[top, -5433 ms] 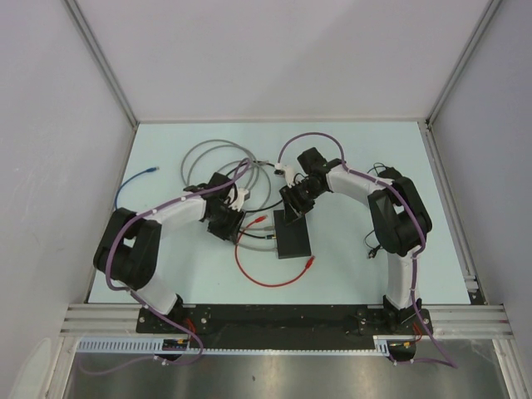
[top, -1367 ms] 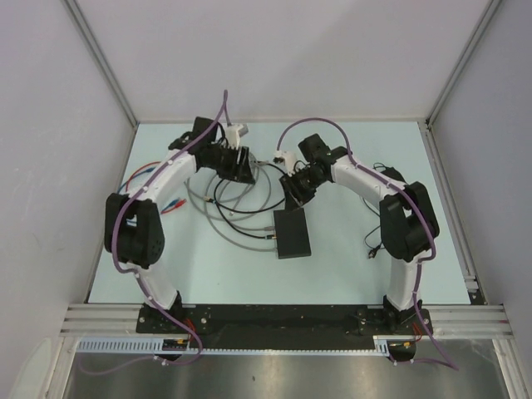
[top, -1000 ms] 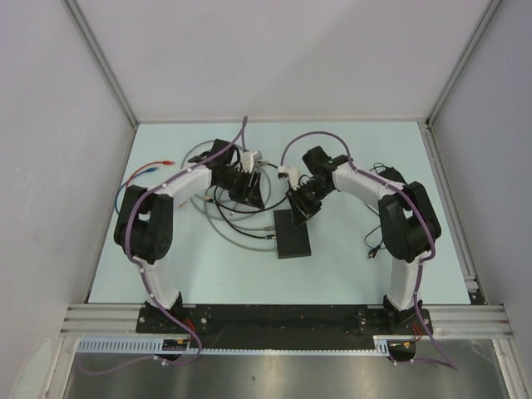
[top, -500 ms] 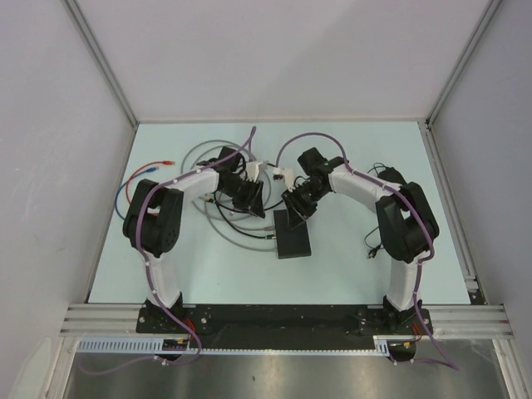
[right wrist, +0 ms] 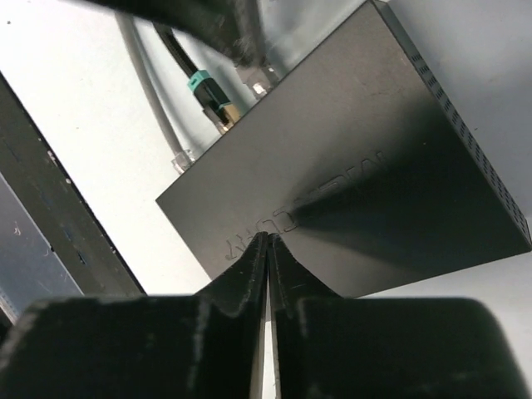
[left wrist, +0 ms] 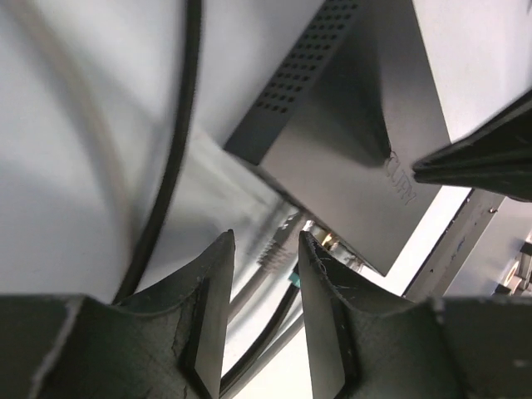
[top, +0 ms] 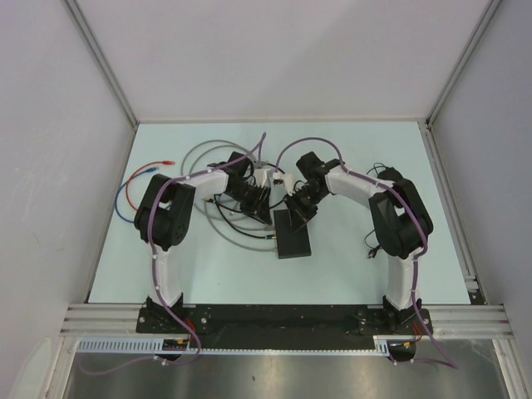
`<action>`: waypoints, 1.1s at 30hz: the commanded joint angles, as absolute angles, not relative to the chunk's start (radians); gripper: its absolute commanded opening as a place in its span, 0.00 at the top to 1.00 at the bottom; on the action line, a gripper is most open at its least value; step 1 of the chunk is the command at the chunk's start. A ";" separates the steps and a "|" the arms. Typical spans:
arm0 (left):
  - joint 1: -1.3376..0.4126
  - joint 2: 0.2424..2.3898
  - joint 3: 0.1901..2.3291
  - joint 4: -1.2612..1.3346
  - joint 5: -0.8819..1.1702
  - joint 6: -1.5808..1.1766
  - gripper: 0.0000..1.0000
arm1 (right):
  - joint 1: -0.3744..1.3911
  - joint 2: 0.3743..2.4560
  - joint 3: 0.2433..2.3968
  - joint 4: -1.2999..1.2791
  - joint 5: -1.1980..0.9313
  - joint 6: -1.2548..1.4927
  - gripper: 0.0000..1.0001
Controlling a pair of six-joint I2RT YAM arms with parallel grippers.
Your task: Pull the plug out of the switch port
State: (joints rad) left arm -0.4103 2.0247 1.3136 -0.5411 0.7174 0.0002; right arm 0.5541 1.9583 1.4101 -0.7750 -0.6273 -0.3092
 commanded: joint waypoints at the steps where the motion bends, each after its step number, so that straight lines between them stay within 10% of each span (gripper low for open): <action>1: -0.446 2.028 1.341 -0.535 0.764 0.028 0.59 | 0.557 1.980 1.410 -0.761 -0.604 -0.299 0.97; 18: -0.471 2.089 1.381 -0.587 0.776 0.055 0.62 | 0.555 1.987 1.401 -0.758 -0.591 -0.291 1.00; 33: -0.479 2.131 1.437 -0.649 0.788 0.087 1.00 | 0.557 1.987 1.397 -0.750 -0.583 -0.288 1.00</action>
